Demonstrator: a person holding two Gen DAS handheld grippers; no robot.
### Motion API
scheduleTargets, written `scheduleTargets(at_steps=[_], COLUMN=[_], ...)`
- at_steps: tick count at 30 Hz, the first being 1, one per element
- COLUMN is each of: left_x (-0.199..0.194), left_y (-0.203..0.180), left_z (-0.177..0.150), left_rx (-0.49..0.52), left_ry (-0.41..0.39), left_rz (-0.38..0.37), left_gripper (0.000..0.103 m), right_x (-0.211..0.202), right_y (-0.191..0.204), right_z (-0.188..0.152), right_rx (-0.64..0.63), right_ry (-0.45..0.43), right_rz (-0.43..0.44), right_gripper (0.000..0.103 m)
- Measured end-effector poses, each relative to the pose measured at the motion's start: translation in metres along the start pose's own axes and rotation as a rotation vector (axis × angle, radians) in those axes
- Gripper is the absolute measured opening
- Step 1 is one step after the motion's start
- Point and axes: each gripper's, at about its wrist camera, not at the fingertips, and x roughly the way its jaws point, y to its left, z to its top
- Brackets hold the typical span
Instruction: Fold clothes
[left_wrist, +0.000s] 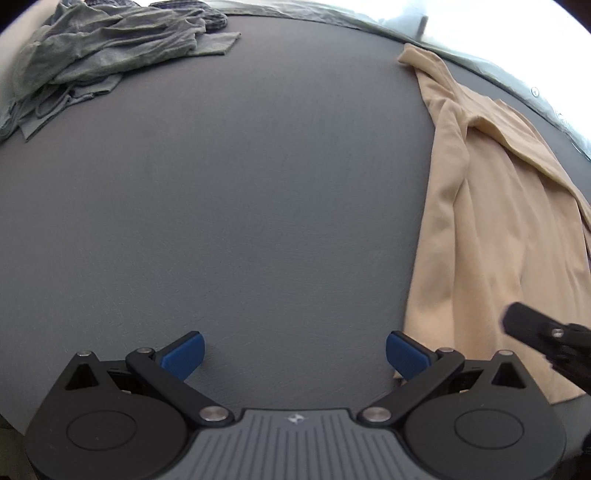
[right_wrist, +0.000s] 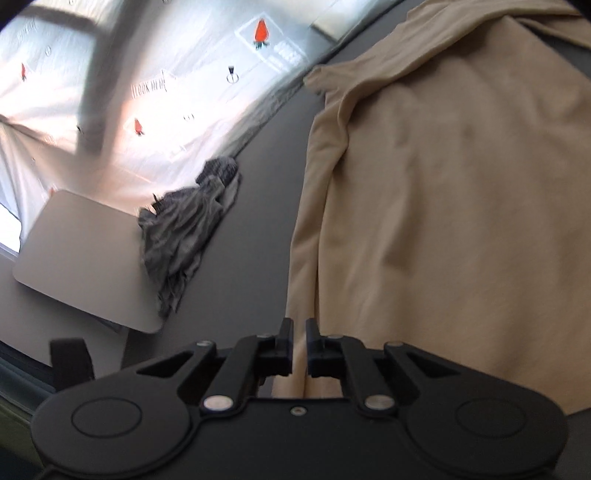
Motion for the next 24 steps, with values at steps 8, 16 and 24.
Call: scheduleTargets(at_steps=[8, 16, 24], left_x=[-0.003, -0.002, 0.000], left_y=[0.018, 0.030, 0.025], left_z=[-0.004, -0.003, 0.007], left_rx=[0.068, 0.071, 0.114], left_ry=[0.001, 0.005, 0.003], left_rz=[-0.051, -0.089, -0.108], left_gripper=[0.103, 0.103, 0.103], right_x=[0.029, 0.034, -0.012], right_y=[0.013, 0.026, 0.063], right_z=[-0.021, -0.027, -0.026], right_rx=[0.008, -0.040, -0.200], right_ry=[-0.004, -0.035, -0.146], right_rz=[-0.092, -0.099, -0.098], right_gripper=[0.013, 0.002, 0.002])
